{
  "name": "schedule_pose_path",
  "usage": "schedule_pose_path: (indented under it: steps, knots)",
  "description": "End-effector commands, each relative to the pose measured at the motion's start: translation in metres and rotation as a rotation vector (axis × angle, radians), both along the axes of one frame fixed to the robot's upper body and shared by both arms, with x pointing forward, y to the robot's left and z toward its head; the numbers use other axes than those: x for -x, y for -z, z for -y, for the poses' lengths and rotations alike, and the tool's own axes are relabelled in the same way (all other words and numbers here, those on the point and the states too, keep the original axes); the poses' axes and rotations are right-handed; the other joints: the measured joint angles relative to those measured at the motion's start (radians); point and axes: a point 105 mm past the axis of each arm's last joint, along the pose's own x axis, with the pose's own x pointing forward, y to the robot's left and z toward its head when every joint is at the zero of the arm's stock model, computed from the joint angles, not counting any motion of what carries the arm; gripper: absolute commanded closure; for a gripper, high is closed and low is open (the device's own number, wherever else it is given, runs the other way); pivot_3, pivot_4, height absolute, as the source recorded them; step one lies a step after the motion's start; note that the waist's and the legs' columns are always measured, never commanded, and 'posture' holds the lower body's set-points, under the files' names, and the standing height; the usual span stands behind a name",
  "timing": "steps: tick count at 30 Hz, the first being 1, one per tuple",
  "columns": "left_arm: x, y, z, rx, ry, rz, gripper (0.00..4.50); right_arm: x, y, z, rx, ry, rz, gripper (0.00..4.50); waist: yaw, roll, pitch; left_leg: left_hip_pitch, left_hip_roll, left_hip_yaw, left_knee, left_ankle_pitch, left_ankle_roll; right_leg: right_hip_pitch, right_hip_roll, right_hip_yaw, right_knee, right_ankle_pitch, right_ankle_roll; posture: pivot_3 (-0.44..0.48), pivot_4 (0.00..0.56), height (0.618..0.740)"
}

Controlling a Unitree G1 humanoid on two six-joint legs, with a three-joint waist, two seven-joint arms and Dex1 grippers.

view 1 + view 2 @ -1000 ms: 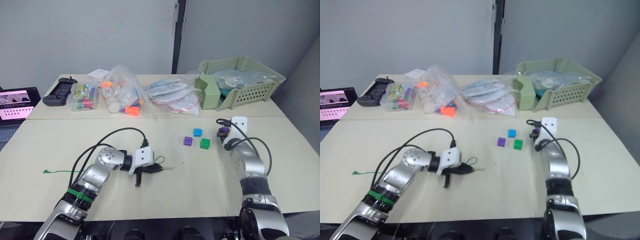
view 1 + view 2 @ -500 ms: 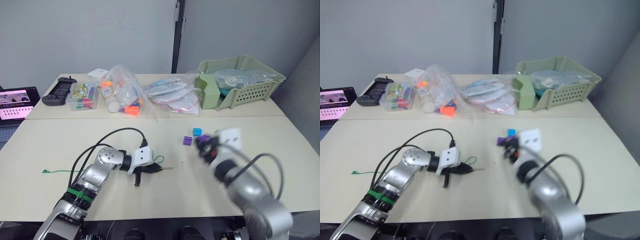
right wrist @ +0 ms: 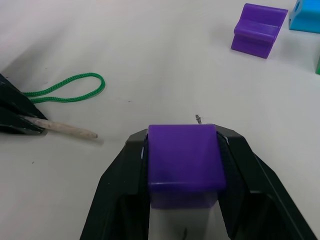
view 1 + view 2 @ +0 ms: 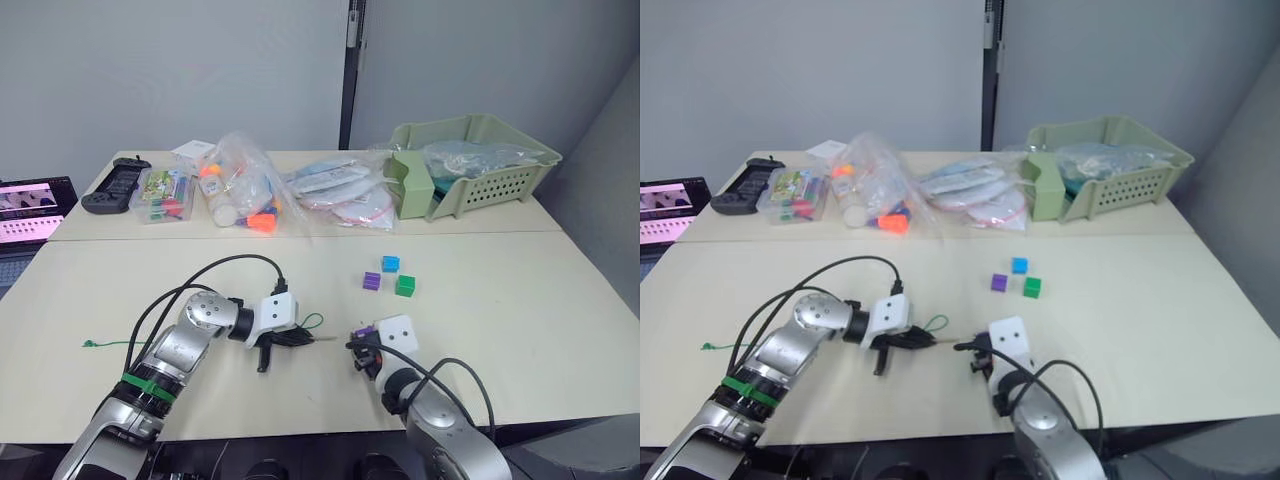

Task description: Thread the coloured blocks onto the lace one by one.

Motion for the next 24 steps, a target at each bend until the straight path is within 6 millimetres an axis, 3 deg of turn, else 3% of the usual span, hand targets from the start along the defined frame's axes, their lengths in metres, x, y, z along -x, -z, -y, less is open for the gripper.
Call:
schedule_pose_path:
  steps: [1, 2, 3, 7, 10, 13, 17, 21, 24]
  knots:
    - [-0.002, -0.016, 0.001, 0.027, 0.002, 0.046, 4.5, -0.001, 0.01, 0.007, -0.02, 0.034, -0.034, 3.31, 0.0, 0.0, 0.0, 0.001, 0.0, 0.0, 0.0, 0.0, 0.0, 0.001, 0.0, 0.0, 0.0, 0.0, 0.0, 0.0, 0.15, 0.74]
    - [-0.002, -0.016, 0.0, 0.027, 0.0, 0.047, 4.5, -0.001, 0.004, 0.009, -0.046, 0.038, -0.014, 3.31, 0.001, 0.0, 0.0, 0.002, 0.001, 0.0, 0.0, 0.0, 0.0, 0.002, 0.0, 0.0, 0.0, 0.0, 0.0, 0.0, 0.15, 0.74]
    - [-0.002, -0.016, 0.0, 0.026, -0.002, 0.047, 4.5, -0.001, -0.006, 0.012, -0.062, 0.026, 0.018, 2.3, 0.002, 0.0, 0.0, 0.003, 0.002, 0.0, 0.0, 0.0, 0.0, 0.003, 0.0, 0.0, 0.0, 0.0, 0.0, 0.0, 0.15, 0.74]
    - [-0.001, -0.015, 0.0, 0.025, -0.006, 0.047, 4.5, 0.004, -0.039, 0.024, -0.043, -0.056, 0.136, 1.08, 0.005, 0.0, 0.0, -0.001, 0.001, 0.001, 0.0, 0.0, 0.0, 0.0, 0.0, 0.0, 0.0, 0.0, 0.0, 0.0, 0.15, 0.74]
    - [0.0, -0.015, -0.001, 0.027, -0.014, 0.044, 4.5, 0.015, -0.063, 0.029, 0.004, -0.237, 0.206, 0.03, 0.006, 0.0, 0.0, -0.004, 0.0, 0.0, 0.0, 0.0, 0.0, -0.003, -0.001, 0.0, 0.0, 0.0, 0.0, 0.0, 0.15, 0.74]
    - [0.0, -0.015, -0.003, 0.025, -0.02, 0.043, 4.5, 0.025, -0.071, 0.033, 0.093, -0.494, 0.199, 0.03, 0.006, 0.0, 0.0, -0.004, 0.0, -0.001, 0.0, 0.0, 0.001, -0.002, -0.001, -0.001, 0.0, 0.0, 0.0, 0.0, 0.15, 0.74]
    - [0.001, -0.015, -0.004, 0.019, -0.018, 0.042, 4.5, 0.032, -0.062, 0.042, 0.162, -0.79, 0.093, 0.03, 0.006, -0.001, 0.001, -0.004, -0.002, -0.001, 0.0, 0.0, 0.001, -0.001, 0.0, -0.001, -0.002, 0.0, 0.0, 0.0, 0.15, 0.74]
    - [0.004, -0.018, -0.006, 0.015, -0.014, 0.043, 4.5, 0.016, -0.04, 0.055, 0.319, -0.967, 0.028, 0.03, 0.002, -0.002, 0.001, -0.004, -0.002, 0.0, 0.0, 0.0, 0.001, -0.001, 0.0, 0.0, -0.002, 0.0, 0.0, 0.0, 0.15, 0.74]
    - [0.008, -0.019, -0.007, 0.012, -0.015, 0.041, 4.5, 0.001, -0.035, 0.057, 0.378, -1.019, 0.039, 0.03, 0.005, -0.002, 0.001, -0.003, -0.002, 0.001, 0.0, 0.0, 0.001, -0.001, 0.0, 0.0, -0.002, 0.0, 0.0, 0.0, 0.15, 0.74]
